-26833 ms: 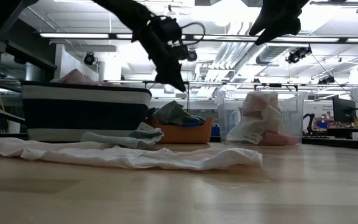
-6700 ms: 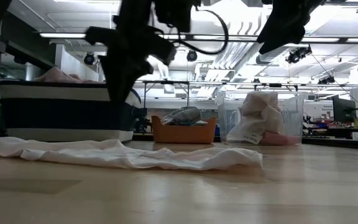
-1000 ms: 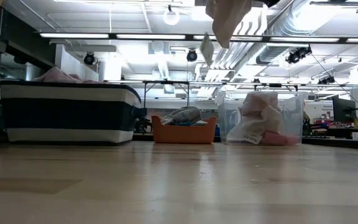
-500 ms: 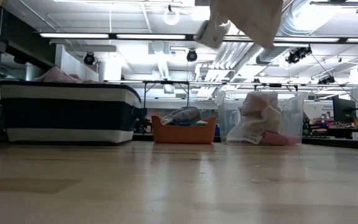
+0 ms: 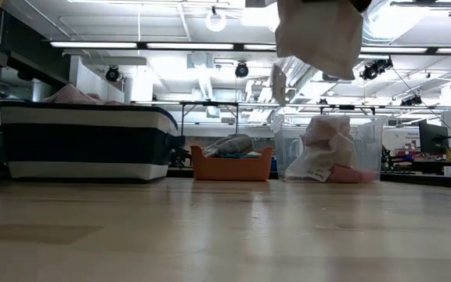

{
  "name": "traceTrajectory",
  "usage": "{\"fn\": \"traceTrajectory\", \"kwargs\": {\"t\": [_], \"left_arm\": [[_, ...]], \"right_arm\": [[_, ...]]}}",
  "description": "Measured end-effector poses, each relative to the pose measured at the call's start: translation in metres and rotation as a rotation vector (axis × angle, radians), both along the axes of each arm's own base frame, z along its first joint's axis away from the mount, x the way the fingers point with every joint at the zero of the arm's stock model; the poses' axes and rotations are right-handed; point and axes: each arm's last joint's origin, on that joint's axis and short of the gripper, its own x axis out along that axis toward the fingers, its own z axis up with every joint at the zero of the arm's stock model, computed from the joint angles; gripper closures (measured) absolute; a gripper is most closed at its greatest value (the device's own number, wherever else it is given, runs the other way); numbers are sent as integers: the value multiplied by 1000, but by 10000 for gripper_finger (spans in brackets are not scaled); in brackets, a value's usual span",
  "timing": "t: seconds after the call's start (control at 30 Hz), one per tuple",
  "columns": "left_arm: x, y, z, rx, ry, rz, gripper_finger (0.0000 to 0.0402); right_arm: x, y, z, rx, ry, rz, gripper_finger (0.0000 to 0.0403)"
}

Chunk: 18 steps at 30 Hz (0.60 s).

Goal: Pick & Place Cloths
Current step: Put the light pink underwear into the transparent bin

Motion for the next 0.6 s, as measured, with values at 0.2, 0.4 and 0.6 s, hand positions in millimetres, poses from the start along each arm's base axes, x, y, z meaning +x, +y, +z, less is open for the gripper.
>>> {"fn": "traceTrajectory", "kwargs": {"t": [0.2, 0.4, 0.6], "left_arm": [[-20, -3, 1, 85, 71, 129, 123], [-40, 2, 2, 66, 107, 258, 130], [-51, 6, -2, 30, 148, 312, 148]], "right_arm": [[-2, -5, 0, -48, -3, -150, 375], [-6, -30, 3, 5, -21, -296, 375], [-18, -68, 8, 105, -27, -363, 375]]}}
